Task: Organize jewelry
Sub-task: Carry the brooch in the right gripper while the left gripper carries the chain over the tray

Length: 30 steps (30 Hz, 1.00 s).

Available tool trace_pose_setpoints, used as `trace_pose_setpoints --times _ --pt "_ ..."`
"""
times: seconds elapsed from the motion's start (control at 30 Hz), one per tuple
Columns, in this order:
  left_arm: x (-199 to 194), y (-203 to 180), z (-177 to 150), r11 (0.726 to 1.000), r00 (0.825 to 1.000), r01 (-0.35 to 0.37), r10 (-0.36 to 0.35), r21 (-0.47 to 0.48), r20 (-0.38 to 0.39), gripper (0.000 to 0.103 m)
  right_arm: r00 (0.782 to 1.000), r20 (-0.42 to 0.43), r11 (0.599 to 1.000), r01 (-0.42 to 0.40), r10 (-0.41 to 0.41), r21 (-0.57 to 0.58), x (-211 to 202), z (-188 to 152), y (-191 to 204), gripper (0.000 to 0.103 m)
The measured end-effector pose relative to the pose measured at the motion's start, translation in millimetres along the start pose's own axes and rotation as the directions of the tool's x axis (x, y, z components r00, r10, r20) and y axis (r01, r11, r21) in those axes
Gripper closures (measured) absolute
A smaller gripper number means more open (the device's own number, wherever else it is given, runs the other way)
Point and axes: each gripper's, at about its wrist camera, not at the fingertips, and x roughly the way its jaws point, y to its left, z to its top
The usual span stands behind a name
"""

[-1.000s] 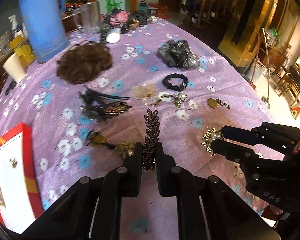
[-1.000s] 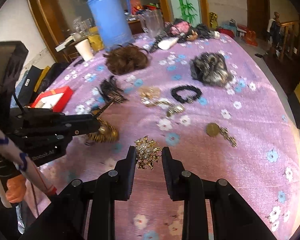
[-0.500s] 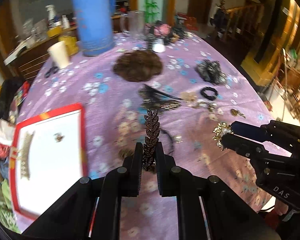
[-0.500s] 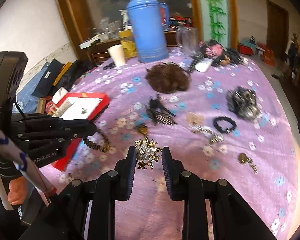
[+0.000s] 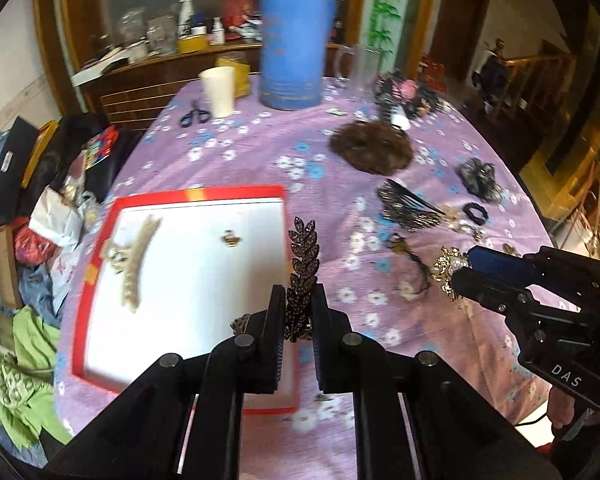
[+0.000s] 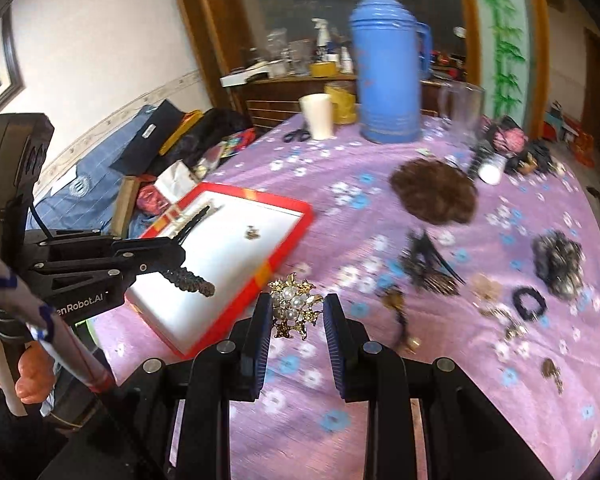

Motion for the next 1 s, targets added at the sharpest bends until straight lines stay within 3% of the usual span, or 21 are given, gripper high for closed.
trace_pose_setpoints --times 0.5,1.0 --pt "-4 84 -19 0.990 0.996 -0.083 0.082 -0.115 -0.018 0.092 0.990 -0.068 0.983 -0.130 0.121 -0.131 57 26 81 0.075" --pt "37 152 -36 0.972 0.987 -0.140 0.122 -0.187 -0.107 0.091 0.978 -0.170 0.978 -0.149 0.124 -0.147 140 34 99 0.075"
